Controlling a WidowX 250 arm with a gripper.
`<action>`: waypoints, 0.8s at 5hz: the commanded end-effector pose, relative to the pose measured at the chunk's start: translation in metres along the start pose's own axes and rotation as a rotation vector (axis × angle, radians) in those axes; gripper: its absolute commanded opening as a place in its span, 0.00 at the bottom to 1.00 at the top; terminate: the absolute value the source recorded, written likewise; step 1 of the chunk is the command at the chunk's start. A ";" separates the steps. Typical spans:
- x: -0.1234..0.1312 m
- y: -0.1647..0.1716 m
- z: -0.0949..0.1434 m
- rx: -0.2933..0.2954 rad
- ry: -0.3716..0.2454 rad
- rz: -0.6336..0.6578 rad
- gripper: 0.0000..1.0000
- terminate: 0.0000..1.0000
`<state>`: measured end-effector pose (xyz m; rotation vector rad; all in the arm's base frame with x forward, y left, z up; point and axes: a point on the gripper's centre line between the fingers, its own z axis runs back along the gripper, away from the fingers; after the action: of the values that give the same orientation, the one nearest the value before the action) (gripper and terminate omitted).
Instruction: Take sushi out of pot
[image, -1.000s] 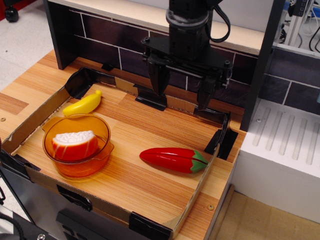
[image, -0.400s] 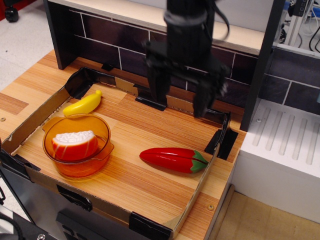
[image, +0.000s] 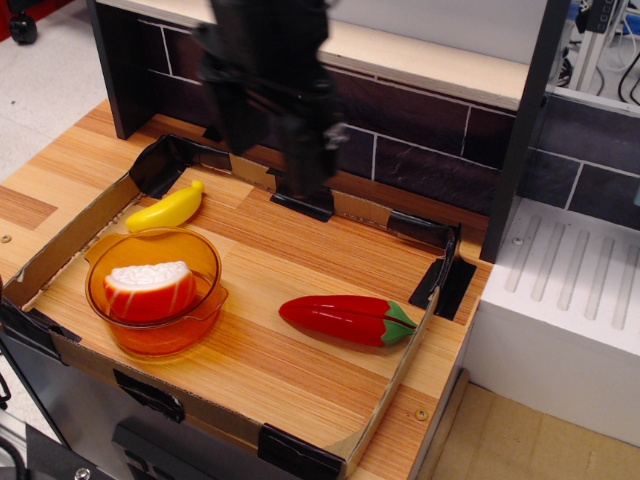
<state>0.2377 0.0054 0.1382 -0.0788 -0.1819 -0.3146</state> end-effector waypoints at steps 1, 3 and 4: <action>-0.022 0.053 -0.011 -0.046 0.073 -0.113 1.00 0.00; -0.040 0.087 -0.043 -0.021 0.095 -0.157 1.00 0.00; -0.050 0.086 -0.051 -0.024 0.126 -0.209 1.00 0.00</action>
<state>0.2199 0.0907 0.0675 -0.0845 -0.0373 -0.5255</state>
